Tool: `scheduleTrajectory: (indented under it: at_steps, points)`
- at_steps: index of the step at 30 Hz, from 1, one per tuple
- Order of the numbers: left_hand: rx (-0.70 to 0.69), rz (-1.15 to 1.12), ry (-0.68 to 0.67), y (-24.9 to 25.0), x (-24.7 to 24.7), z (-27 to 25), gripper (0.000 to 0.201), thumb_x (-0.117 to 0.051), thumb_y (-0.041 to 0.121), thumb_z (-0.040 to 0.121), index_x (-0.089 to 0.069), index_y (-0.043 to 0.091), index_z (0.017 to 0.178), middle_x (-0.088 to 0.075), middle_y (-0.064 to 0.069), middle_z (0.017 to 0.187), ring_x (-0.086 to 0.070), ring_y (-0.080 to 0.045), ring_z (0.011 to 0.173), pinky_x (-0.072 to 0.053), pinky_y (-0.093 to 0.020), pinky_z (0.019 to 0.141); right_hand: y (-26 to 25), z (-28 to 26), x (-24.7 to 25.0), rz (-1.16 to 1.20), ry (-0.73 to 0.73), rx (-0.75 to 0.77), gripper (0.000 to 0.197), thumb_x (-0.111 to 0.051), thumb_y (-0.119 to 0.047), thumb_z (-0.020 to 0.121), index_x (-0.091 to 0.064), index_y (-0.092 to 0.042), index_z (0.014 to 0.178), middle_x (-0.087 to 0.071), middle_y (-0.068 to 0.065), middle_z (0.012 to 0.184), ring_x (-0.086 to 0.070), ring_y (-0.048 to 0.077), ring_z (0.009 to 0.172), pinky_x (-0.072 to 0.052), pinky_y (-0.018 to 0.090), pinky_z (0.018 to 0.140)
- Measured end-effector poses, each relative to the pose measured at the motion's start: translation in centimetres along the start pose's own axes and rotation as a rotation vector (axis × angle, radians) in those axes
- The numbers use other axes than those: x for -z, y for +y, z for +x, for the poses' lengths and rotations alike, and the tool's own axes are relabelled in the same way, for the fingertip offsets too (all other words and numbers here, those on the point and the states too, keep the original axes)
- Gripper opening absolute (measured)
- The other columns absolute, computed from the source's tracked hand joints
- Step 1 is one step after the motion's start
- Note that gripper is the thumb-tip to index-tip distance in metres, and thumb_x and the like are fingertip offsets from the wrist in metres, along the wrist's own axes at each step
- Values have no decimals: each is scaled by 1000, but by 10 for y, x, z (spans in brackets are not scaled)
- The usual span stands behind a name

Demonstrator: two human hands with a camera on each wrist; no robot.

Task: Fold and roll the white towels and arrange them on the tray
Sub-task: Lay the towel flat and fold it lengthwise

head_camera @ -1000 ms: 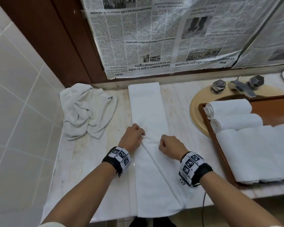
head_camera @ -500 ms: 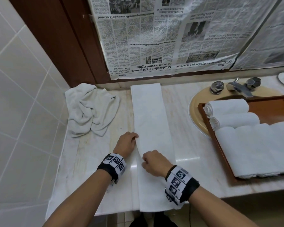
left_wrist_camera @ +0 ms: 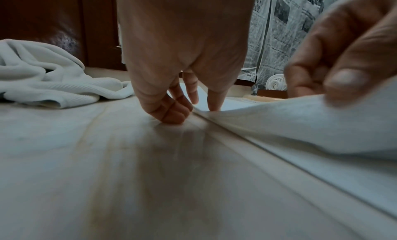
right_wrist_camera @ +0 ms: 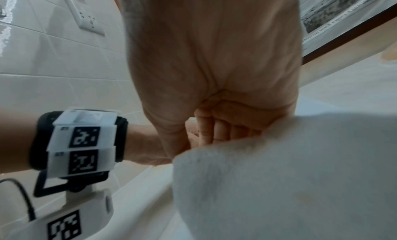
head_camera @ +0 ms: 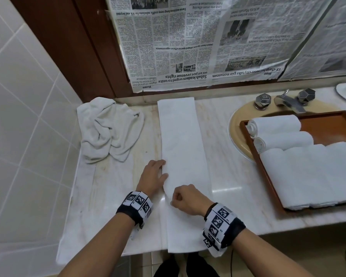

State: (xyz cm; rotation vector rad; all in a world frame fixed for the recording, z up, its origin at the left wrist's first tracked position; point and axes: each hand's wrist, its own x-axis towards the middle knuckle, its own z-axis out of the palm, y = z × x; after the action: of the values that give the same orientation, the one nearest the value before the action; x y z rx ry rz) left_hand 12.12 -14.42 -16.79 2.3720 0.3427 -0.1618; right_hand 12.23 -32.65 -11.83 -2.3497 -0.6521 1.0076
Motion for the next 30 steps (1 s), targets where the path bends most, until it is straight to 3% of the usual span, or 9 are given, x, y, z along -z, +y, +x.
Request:
scheduleTrajectory:
  at_steps: [3, 9, 13, 16, 19, 22, 26, 28, 30]
  points:
    - [22, -26, -17, 0, -2, -9, 46, -70, 24, 88, -56, 17, 132, -52, 1, 111, -54, -14, 98, -43, -24, 92, 1, 1, 7, 57, 28, 9, 19, -59, -31, 93, -66, -13, 93, -70, 3, 90, -66, 20, 83, -55, 33, 80]
    - [25, 101, -46, -1, -2, -20, 61, -72, 39, 85, -50, 23, 138, -41, 2, 140, -37, -25, 128, -39, -39, 103, 16, 9, 29, 131, 143, 79, 16, -63, -28, 93, -67, -15, 101, -68, -3, 93, -64, 13, 79, -52, 23, 73]
    - [14, 267, -133, 5, -1, -27, 87, -73, 59, 78, -34, 30, 149, -17, 8, 159, -19, -24, 142, -34, -45, 108, 42, 34, 36, -128, 269, 168, 36, -58, -30, 96, -57, -13, 127, -58, 3, 125, -53, 20, 114, -43, 31, 94]
    - [19, 381, -186, 11, -1, -27, 100, -69, 67, 76, -19, 32, 155, -4, 10, 163, -11, -23, 146, -28, -47, 112, 55, 51, 34, -329, 277, 247, 59, -54, -41, 95, -42, -14, 146, -38, 3, 153, -33, 24, 141, -33, 41, 110]
    - [8, 506, -286, 15, -2, -28, 111, -66, 67, 78, 0, 29, 159, 13, 9, 165, 2, -24, 151, -21, -50, 116, 63, 59, 39, -484, 180, 221, 76, -28, -62, 93, -18, -22, 157, -12, -6, 165, -9, 17, 151, -14, 40, 119]
    - [-45, 595, -342, 12, -4, -31, 118, -65, 69, 77, 11, 29, 158, 23, 9, 163, 12, -24, 152, -16, -51, 118, 75, 64, 46, -545, 177, 146, 90, -2, -71, 81, -10, -24, 158, 0, -10, 165, 0, 14, 152, -9, 44, 122]
    - [-11, 370, -227, 5, -3, -24, 104, -57, 78, 75, -10, 36, 157, 3, 14, 165, 1, -18, 152, -15, -49, 117, 83, 64, 50, -480, 282, 43, 90, 5, -66, 83, -3, -17, 158, 7, -6, 164, 7, 14, 152, 0, 40, 122]
    - [-46, 282, -69, 7, -8, -10, 85, -36, 78, 83, -22, 35, 155, -11, 13, 164, -11, -15, 151, -21, -45, 113, 76, 69, 48, -464, 312, 103, 84, 1, -63, 88, -4, -16, 158, 6, -4, 164, 9, 11, 151, 4, 38, 121]
    - [-70, 276, 16, 16, -16, 10, 75, -15, 69, 90, -21, 32, 156, -12, 13, 165, -10, -13, 152, -21, -44, 114, 67, 79, 44, -448, 322, 145, 80, 3, -60, 91, -4, -15, 158, 6, -3, 164, 10, 11, 150, 7, 37, 120]
